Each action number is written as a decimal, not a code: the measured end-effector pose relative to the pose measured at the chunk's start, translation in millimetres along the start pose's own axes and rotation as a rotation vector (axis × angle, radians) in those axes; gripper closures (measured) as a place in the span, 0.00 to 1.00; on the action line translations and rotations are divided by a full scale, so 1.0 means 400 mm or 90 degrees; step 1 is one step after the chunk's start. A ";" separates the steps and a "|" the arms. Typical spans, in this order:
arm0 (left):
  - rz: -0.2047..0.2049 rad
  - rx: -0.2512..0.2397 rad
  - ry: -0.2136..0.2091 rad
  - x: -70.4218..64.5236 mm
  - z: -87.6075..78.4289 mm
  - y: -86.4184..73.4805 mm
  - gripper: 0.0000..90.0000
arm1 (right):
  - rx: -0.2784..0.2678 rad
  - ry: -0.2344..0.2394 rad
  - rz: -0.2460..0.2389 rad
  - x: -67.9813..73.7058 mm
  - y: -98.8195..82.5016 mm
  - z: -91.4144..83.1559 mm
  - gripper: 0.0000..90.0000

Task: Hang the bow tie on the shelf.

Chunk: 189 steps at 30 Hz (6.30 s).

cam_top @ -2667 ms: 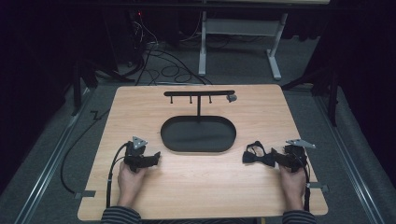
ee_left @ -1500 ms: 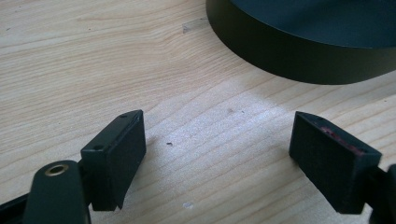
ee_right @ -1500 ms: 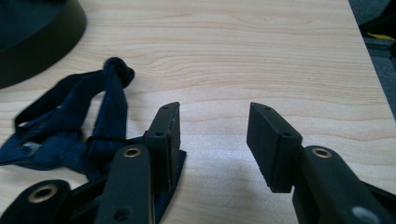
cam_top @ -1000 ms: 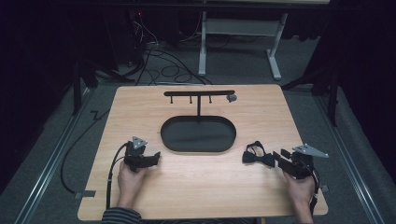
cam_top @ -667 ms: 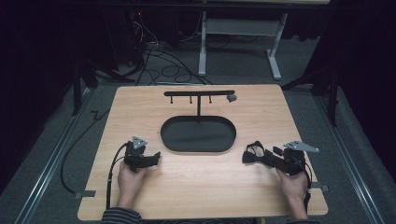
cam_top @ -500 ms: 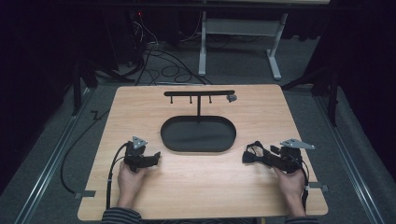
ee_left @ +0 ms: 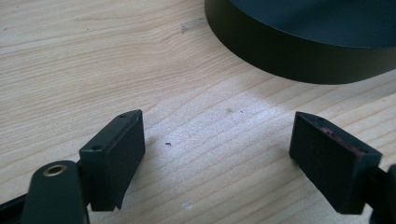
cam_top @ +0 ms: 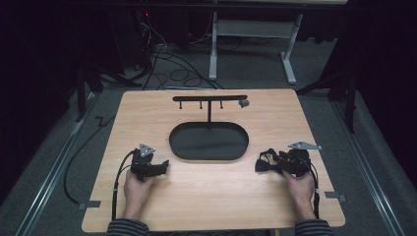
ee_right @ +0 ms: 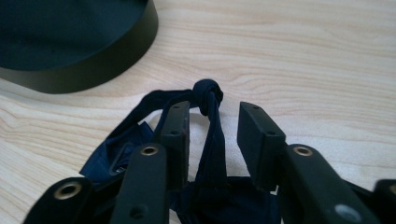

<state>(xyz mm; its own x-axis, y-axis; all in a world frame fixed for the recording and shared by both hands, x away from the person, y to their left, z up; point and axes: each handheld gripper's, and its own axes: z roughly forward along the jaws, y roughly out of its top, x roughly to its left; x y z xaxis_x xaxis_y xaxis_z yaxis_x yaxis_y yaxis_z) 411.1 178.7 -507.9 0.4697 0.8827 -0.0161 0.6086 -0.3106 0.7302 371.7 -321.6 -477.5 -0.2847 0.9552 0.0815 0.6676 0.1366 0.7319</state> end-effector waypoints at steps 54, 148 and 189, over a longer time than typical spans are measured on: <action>-0.001 -0.002 -0.001 0.000 0.001 0.000 0.21 | -0.088 0.053 -0.070 0.057 0.068 -0.105 1.00; -0.001 -0.003 -0.004 0.000 0.001 0.000 0.21 | -0.150 0.132 -0.164 0.199 0.314 -0.088 1.00; 0.000 -0.003 -0.004 0.001 0.001 0.000 0.21 | -0.172 0.095 -0.154 0.198 0.415 -0.054 1.00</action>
<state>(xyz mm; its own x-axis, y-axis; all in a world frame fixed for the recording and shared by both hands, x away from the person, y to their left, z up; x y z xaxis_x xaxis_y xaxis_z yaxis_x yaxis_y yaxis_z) 411.6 178.7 -508.2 0.4729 0.8809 -0.0204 0.6063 -0.3085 0.7330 444.9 -229.0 -334.9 -0.5225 0.8520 -0.0324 0.3696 0.2606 0.8919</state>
